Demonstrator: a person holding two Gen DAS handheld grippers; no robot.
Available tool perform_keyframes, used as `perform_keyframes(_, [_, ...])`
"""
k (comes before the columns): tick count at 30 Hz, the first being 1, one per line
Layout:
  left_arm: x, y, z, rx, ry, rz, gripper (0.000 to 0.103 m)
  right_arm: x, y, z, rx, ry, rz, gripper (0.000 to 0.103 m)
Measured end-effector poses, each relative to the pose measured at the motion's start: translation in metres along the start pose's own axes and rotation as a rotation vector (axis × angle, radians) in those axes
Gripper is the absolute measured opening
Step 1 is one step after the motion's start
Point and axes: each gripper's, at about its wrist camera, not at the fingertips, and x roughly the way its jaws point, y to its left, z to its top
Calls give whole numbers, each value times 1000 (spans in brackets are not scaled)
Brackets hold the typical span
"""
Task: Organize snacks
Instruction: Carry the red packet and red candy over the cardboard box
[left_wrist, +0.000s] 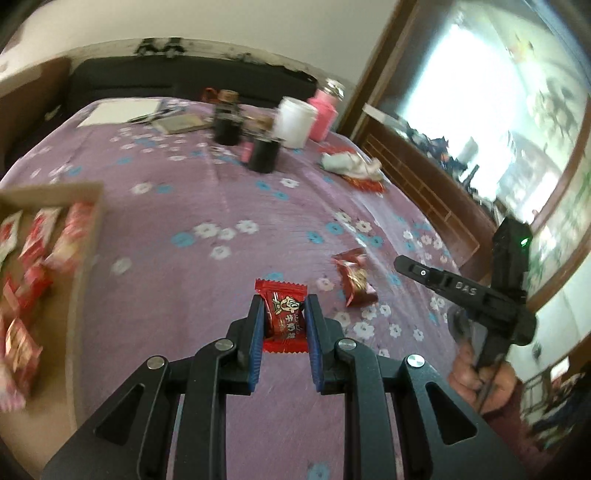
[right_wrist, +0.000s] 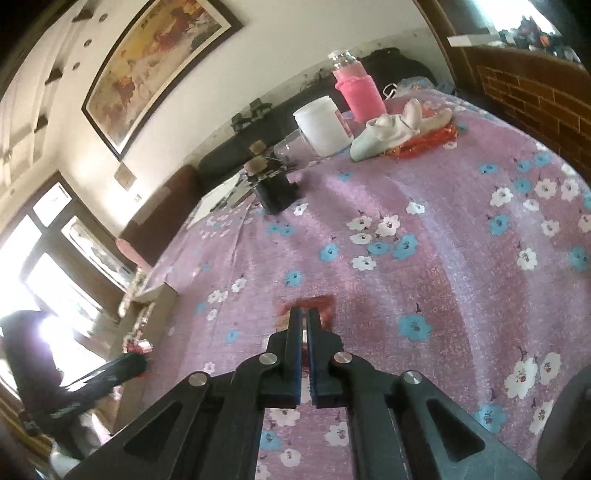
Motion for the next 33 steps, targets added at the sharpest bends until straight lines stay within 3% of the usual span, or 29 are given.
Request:
perform_keyframes(4, [-30, 23, -13, -67, -44, 4, 18, -1, 6, 1, -29, -30, -13, 12])
perform_keyframes(6, [-38, 31, -17, -88, -55, 3, 18, 1, 14, 1, -64, -40, -22, 42])
perform_keyframes(7, [-45, 36, -20, -101, -65, 7, 18, 5, 19, 0, -76, -29, -26, 69])
perform_keyframes(8, [-51, 40, -24, -109, -72, 9, 18, 11, 25, -1, -95, -10, -56, 75])
perform_keyframes(12, [-77, 56, -32, -140, -113, 33, 18, 42, 46, -9, -199, 93, -168, 74])
perform_keyframes(13, [-83, 60, -34, -149, -123, 41, 18, 49, 49, -11, -223, 112, -199, 70])
perform_keyframes(15, [-95, 69, -38, -166, -142, 61, 18, 61, 53, -17, -257, 155, -255, 42])
perform_keyframes(19, [-114, 88, -44, -204, -175, 98, 18, 59, 60, -22, -287, 154, -291, 29])
perform_keyframes(27, [-143, 134, -56, -294, -226, 194, 18, 29, 96, -26, -318, 122, -222, 27])
perform_keyframes(33, [-151, 163, -65, -353, -226, 253, 18, 22, 159, -37, -403, 132, -92, 27])
